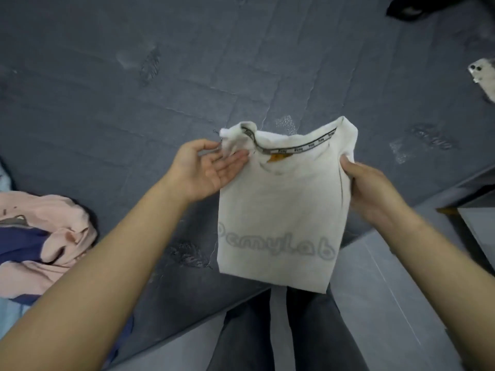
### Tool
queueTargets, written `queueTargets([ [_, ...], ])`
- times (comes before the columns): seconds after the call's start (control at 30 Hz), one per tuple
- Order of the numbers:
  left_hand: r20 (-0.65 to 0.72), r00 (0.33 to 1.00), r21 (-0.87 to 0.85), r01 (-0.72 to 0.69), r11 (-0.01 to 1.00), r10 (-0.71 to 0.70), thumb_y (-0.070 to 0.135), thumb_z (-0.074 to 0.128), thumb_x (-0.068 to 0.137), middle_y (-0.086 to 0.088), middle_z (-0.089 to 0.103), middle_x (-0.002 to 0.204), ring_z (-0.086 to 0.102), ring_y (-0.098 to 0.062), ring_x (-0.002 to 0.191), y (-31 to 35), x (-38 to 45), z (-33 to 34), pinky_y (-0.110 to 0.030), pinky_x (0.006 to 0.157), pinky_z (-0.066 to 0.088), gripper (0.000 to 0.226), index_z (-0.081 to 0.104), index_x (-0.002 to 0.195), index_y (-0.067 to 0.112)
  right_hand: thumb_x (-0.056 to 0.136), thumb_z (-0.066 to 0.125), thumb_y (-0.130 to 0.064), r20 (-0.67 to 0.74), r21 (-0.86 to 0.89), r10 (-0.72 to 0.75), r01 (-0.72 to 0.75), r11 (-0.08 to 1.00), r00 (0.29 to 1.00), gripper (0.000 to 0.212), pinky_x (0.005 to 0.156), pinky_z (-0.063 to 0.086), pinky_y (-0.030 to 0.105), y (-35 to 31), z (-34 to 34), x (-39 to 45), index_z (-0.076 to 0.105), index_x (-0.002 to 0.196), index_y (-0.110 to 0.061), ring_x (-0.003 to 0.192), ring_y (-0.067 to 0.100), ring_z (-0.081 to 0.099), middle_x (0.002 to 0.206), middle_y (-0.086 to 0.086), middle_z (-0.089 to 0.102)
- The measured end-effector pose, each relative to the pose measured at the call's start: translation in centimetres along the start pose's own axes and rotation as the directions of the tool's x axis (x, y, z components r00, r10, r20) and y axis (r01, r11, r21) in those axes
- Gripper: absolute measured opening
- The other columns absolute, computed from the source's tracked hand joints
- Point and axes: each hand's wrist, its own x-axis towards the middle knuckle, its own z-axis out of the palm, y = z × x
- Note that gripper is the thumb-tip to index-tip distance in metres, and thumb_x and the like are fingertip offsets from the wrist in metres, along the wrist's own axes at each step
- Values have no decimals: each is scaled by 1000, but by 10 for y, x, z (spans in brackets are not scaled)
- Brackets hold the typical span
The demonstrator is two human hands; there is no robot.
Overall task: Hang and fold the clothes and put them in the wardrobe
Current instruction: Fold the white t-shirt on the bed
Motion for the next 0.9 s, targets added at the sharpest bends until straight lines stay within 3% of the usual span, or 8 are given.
queueTargets([
  [0.07,-66,997,-6,-31,1000,30,16,46,92,-22,64,122,64,-33,112,-12,43,-5,-39,94,54,22,54,110,6,101,52,-29,-27,-48,8,-9,999,1000,23,76,55,28,20,-1,51,67,97,-12,81,13,70,86,-2,75],
  [0.13,-223,963,245,-94,965,150,17,46,97,-11,64,115,60,-25,109,-34,84,-25,-36,102,47,12,55,99,11,102,47,-34,-39,-158,88,-93,983,995,27,93,46,33,55,-10,91,62,114,-15,97,14,62,100,-4,70],
  [0.23,-380,873,622,-5,783,307,12,55,95,-3,59,102,55,-15,91,-83,106,-73,-20,75,47,28,55,123,9,101,48,-35,-81,-273,185,-200,941,979,27,94,43,32,115,-35,108,61,116,-17,110,20,56,110,-3,66],
  [0.37,-382,897,679,109,726,222,7,61,93,-12,61,110,59,-21,95,-149,84,-132,-25,79,50,32,53,124,2,96,59,-29,-160,-295,205,-245,924,966,30,81,53,32,176,-56,68,64,112,-4,94,25,65,105,13,69],
  [0.47,-398,867,699,77,711,298,3,64,91,-7,59,94,57,-19,88,-180,62,-154,-20,76,49,23,56,112,-2,94,63,-22,-135,-301,266,-295,907,954,35,82,55,42,211,-61,26,59,112,8,92,30,63,101,20,66],
  [0.53,-393,870,699,72,712,297,4,64,91,-8,59,91,54,-19,90,-190,53,-163,-26,82,45,15,60,104,-2,91,68,-21,-184,-287,256,-301,910,949,30,88,55,43,227,-61,2,63,107,3,94,28,66,103,17,69],
  [0.73,-368,895,695,85,714,252,16,68,90,-10,69,95,60,-16,90,-193,50,-175,-33,92,50,21,70,99,-3,85,74,-27,-307,-295,144,-238,925,941,16,70,53,23,245,-63,-14,68,78,-14,70,8,62,76,-4,68],
  [0.9,-258,879,853,12,522,401,12,74,84,-8,66,95,61,-12,81,-195,51,-197,-14,78,48,16,74,89,-3,87,72,-27,-261,-330,210,-292,898,942,28,68,49,24,258,-72,-19,66,75,-2,67,12,55,71,0,62],
])
